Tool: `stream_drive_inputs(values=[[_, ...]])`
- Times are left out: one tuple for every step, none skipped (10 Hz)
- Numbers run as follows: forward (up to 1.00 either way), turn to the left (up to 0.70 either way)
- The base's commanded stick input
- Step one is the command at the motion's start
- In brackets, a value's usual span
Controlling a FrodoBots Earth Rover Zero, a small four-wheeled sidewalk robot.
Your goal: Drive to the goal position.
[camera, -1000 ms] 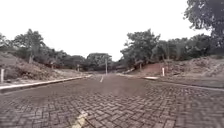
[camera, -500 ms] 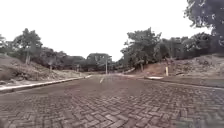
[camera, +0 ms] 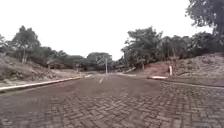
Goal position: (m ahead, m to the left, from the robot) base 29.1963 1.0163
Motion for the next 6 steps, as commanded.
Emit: stream_drive_inputs(values=[[1.00, 0.00], [1.00, 0.00], [1.00, 0.00], [1.00, 0.00], [1.00, 0.00], [1.00, 0.00]])
